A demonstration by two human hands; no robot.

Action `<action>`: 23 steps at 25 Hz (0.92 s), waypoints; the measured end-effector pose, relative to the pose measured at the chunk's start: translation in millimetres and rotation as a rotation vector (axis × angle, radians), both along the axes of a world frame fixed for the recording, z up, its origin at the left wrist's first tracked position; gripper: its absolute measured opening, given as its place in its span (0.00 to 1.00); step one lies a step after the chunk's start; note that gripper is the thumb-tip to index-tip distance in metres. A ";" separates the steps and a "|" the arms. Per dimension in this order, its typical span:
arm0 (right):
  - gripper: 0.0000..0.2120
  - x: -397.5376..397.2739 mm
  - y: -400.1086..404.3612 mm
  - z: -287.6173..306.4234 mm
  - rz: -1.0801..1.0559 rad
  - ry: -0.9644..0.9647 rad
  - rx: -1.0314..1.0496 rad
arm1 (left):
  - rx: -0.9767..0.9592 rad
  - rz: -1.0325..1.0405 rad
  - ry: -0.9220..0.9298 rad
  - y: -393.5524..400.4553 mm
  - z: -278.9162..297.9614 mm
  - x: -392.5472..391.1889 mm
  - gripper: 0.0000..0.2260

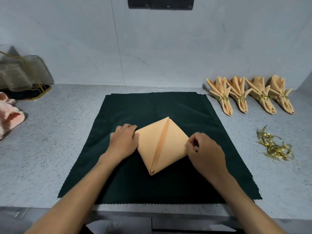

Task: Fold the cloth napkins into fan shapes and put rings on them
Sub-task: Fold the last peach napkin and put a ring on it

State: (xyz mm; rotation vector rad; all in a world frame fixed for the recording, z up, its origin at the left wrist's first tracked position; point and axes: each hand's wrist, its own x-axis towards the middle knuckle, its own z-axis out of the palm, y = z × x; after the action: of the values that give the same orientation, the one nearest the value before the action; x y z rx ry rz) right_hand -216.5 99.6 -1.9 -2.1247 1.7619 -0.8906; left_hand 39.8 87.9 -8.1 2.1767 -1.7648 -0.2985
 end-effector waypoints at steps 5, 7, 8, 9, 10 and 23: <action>0.08 -22.1 -10.0 -6.6 0.049 -0.038 0.187 | -0.063 -0.048 0.104 52.3 11.8 -20.5 0.16; 0.10 -22.4 -19.0 -2.7 0.089 -0.058 0.230 | -0.047 -0.142 0.166 91.5 11.0 -42.5 0.16; 0.10 -20.5 -20.0 -0.3 0.103 -0.051 0.233 | -0.045 -0.178 0.206 105.8 9.3 -52.2 0.17; 0.10 -18.0 -19.1 -0.3 0.116 -0.022 0.222 | -0.056 -0.195 0.237 113.3 6.2 -59.1 0.17; 0.11 -15.2 -14.7 -0.1 0.124 0.034 0.217 | -0.078 -0.190 0.259 115.6 3.1 -64.0 0.17; 0.42 11.2 28.7 -34.3 0.067 0.444 0.097 | -0.118 -0.089 0.353 63.2 -9.2 -63.2 0.21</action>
State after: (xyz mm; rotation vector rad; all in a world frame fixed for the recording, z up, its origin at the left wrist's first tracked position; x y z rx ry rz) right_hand -205.3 128.3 -36.1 -2.4337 1.8638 -0.3205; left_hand -23.4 151.1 -17.3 1.8344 -1.6356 -0.5484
